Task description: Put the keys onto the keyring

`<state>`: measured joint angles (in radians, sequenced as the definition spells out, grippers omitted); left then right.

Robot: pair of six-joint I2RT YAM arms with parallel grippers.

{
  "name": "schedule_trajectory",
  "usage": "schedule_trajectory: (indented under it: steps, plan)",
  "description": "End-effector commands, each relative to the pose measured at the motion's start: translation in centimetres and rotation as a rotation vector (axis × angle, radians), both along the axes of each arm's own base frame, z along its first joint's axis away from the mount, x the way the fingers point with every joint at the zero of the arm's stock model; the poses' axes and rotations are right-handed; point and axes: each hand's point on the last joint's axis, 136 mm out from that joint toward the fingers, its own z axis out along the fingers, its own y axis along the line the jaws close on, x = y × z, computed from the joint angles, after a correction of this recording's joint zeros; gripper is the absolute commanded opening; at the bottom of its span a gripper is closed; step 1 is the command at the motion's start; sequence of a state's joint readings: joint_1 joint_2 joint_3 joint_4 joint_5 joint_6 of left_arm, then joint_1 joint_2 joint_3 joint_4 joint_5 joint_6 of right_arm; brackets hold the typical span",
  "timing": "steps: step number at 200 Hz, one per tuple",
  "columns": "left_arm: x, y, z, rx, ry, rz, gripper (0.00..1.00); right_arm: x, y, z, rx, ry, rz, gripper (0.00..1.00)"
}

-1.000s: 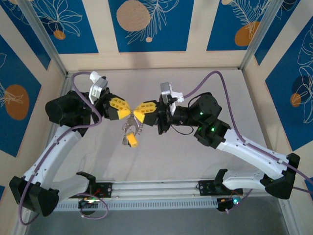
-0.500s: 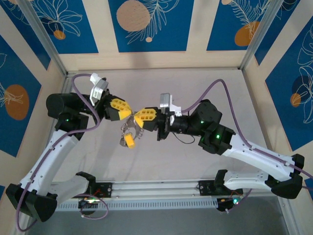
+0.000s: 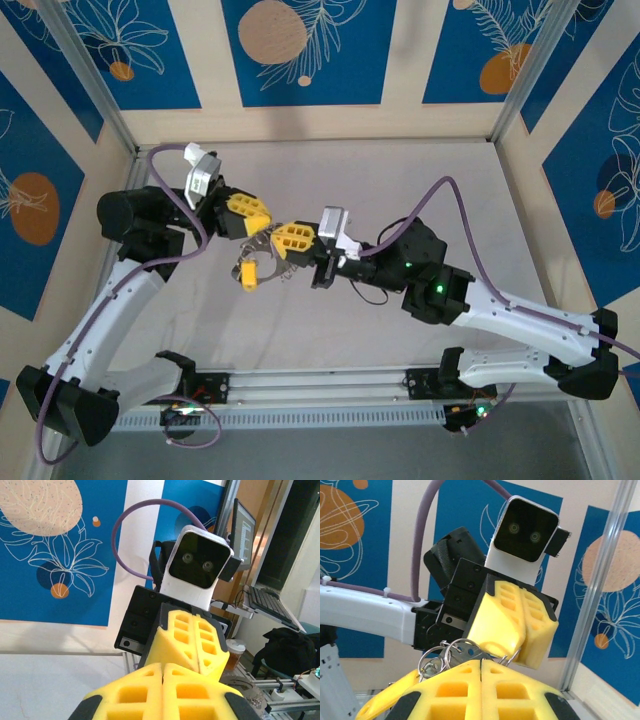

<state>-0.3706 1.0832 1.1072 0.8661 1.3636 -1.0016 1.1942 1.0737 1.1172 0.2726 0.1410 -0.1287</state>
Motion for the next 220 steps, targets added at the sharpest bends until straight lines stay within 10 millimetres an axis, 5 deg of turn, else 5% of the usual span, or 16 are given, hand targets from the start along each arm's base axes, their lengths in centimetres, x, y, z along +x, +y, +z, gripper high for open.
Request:
schedule_trajectory:
  steps: [1,33,67,137,220]
  plan:
    - [-1.1,0.5,2.8,-0.090,-0.082,0.029,0.00,1.3,0.7,-3.2,-0.085,0.007,-0.070,0.08]
    - [-1.0,0.5,3.0,-0.103,-0.082,0.040,0.00,1.4,0.7,-3.8,-0.089,0.023,-0.072,0.24]
    - [-0.9,0.6,2.8,-0.118,-0.079,0.053,0.00,1.4,0.0,-3.6,-0.075,0.051,-0.076,0.28]
    - [-1.2,0.7,2.4,-0.124,-0.101,0.047,0.00,0.8,-5.1,1.3,0.030,0.124,-0.023,0.36]
    - [-1.4,0.8,2.4,-0.140,-0.136,0.047,0.00,1.6,-1.8,3.4,0.015,0.234,0.207,0.42]
